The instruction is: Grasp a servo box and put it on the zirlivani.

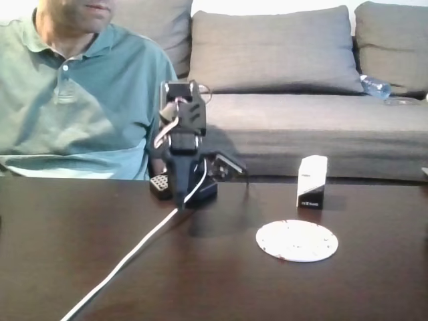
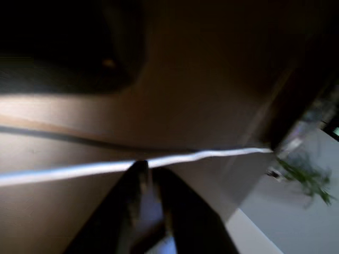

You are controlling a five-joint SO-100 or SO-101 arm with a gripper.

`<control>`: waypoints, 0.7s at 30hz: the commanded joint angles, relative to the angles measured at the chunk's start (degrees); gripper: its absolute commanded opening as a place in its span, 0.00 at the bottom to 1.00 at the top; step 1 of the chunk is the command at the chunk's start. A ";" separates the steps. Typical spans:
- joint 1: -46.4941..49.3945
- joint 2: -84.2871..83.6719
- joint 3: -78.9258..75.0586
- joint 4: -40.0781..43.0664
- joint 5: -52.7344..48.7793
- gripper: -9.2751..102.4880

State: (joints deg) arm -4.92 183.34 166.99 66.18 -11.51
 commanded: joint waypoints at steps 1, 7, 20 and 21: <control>-0.35 -0.44 -11.69 1.67 -0.18 0.09; -6.33 -16.26 -42.71 12.39 -4.39 0.09; -49.13 -43.33 -71.54 37.53 -9.84 0.29; -52.29 -43.42 -70.05 37.44 -10.20 0.31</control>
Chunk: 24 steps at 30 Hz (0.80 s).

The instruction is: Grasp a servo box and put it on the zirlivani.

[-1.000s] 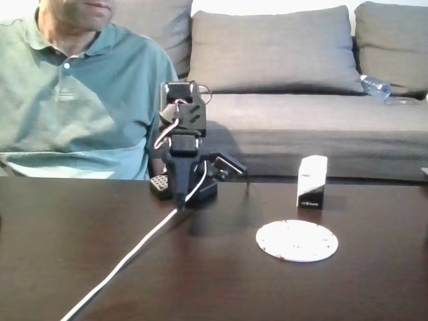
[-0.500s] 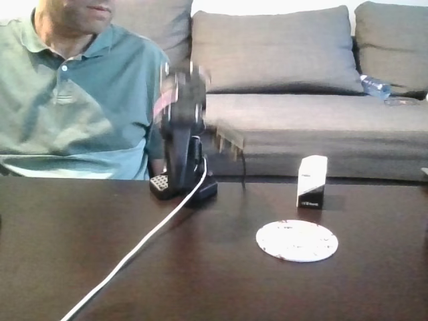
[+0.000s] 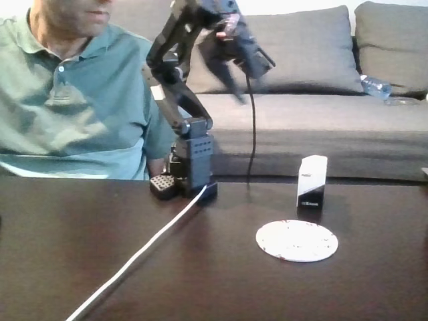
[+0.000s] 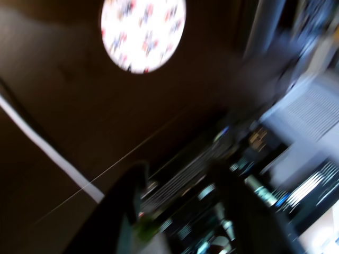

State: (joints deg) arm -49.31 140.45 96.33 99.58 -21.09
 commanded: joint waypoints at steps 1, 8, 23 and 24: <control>-10.99 -0.62 2.20 3.87 -0.79 0.32; -28.30 -9.05 12.22 -0.88 2.46 0.39; -32.08 -49.57 -14.77 -4.04 4.22 0.40; -32.26 -51.24 -16.35 -3.69 3.78 0.40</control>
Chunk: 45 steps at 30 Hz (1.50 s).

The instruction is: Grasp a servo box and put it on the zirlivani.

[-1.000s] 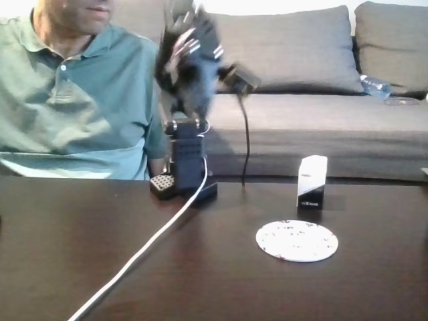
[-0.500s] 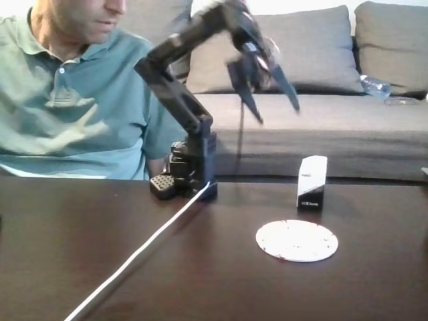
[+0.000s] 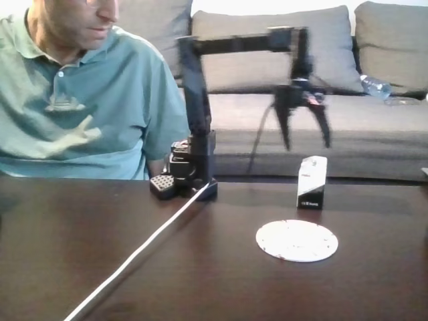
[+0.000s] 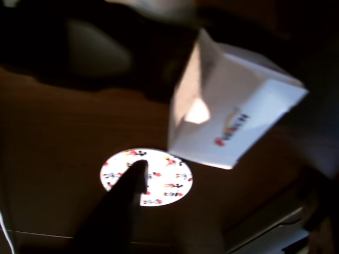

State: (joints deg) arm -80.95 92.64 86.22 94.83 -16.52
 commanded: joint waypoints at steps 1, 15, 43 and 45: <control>-0.70 -4.83 -7.47 1.32 -0.88 0.40; -0.88 -7.38 -0.44 -0.53 -0.18 0.40; 2.72 -6.33 -1.32 -6.77 1.23 0.23; 5.01 -3.87 -8.09 -1.49 1.14 0.23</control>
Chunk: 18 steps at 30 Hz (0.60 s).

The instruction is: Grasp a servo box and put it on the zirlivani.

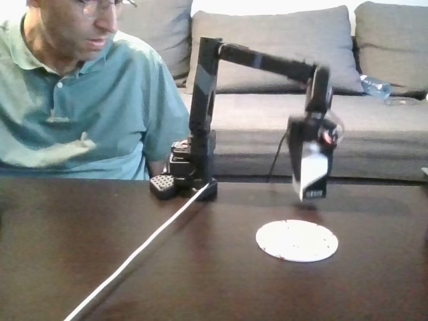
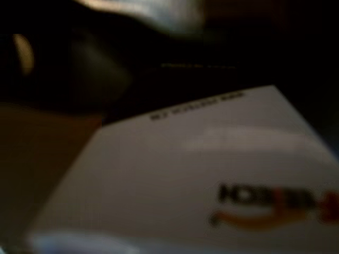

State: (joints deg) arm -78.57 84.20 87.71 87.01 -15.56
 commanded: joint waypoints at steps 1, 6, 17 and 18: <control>3.78 6.06 -13.01 8.79 0.18 0.23; 12.92 13.62 -21.36 16.79 -2.20 0.23; 39.29 20.30 3.78 0.35 -8.96 0.24; 39.20 20.13 6.06 -1.41 -8.88 0.24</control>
State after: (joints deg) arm -40.87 102.66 89.65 89.65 -24.35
